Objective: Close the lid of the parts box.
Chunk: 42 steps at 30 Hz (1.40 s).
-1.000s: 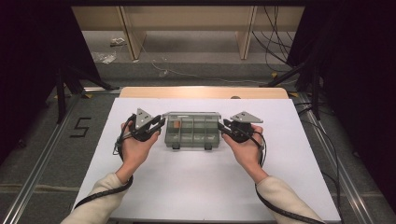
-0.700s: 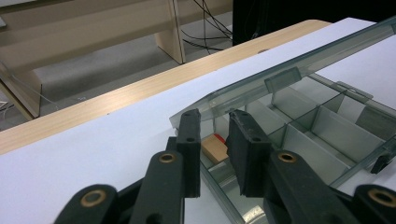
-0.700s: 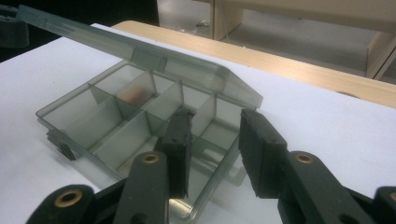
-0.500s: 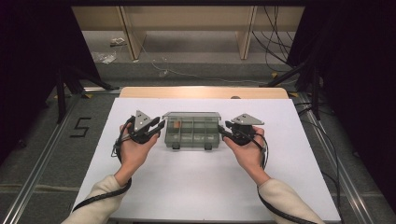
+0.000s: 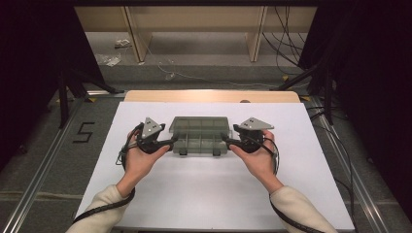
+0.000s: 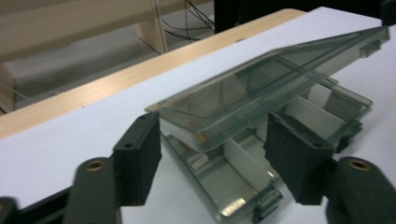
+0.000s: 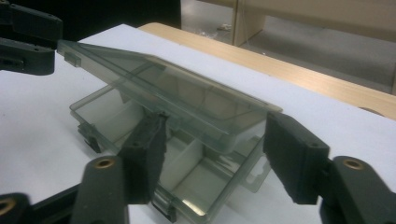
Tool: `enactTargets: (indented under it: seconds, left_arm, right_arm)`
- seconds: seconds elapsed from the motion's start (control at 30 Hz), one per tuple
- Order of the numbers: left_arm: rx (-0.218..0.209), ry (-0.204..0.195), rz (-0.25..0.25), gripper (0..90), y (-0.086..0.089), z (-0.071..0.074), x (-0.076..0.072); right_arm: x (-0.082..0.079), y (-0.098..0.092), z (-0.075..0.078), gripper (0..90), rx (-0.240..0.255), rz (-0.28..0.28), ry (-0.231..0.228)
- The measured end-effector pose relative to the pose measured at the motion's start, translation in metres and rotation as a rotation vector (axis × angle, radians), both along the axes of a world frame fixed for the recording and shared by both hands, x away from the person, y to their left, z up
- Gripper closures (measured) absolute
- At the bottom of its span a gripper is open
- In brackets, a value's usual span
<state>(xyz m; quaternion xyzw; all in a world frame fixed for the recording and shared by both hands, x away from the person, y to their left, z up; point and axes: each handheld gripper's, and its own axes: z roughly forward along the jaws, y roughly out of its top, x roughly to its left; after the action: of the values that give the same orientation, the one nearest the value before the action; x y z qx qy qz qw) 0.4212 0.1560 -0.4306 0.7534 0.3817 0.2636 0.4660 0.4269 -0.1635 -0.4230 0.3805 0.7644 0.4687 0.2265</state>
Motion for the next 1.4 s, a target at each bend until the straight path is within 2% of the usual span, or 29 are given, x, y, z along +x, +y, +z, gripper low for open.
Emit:
enactTargets:
  seconds: [0.2,0.47,0.63,0.73,0.83,1.0,1.1,1.4]
  left_arm:
    - [-0.011,-0.012,-0.023,29.0,-0.0039,0.0047,-0.0018]
    - [-0.027,-0.016,-0.013,31.9,-0.0013,0.006,-0.0005]
    - [-0.048,-0.027,-0.002,43.5,0.0015,0.0086,-0.0013]
    - [-0.065,-0.02,0.002,51.5,0.0032,0.0095,-0.002]
    - [-0.053,-0.008,0.007,64.6,0.0044,0.0089,-0.0019]
    - [-0.043,-0.012,0.026,85.0,0.0058,0.008,-0.0018]
    - [-0.037,-0.007,0.029,89.2,0.0059,0.0073,-0.0018]
    - [-0.021,0.006,0.03,89.4,0.0041,0.0018,0.0005]
  right_arm:
    - [0.0016,0.0004,-0.0003,33.8,0.01,-0.006,0.0]
    - [0.0028,0.001,-0.0014,37.2,0.047,-0.014,-0.01]
    - [0.0025,0.0021,-0.0018,47.8,0.057,-0.01,-0.006]
    - [0.0022,0.0013,-0.0017,59.1,0.064,-0.007,-0.01]
    - [0.0016,0.0,-0.0008,72.5,0.082,0.0,-0.008]
    - [-0.0003,0.0004,-0.0015,88.6,0.069,-0.004,-0.024]
    - [-0.0002,0.0005,-0.0024,90.0,0.055,-0.003,-0.024]
    - [0.0013,0.0026,-0.0073,90.0,0.035,-0.005,-0.006]
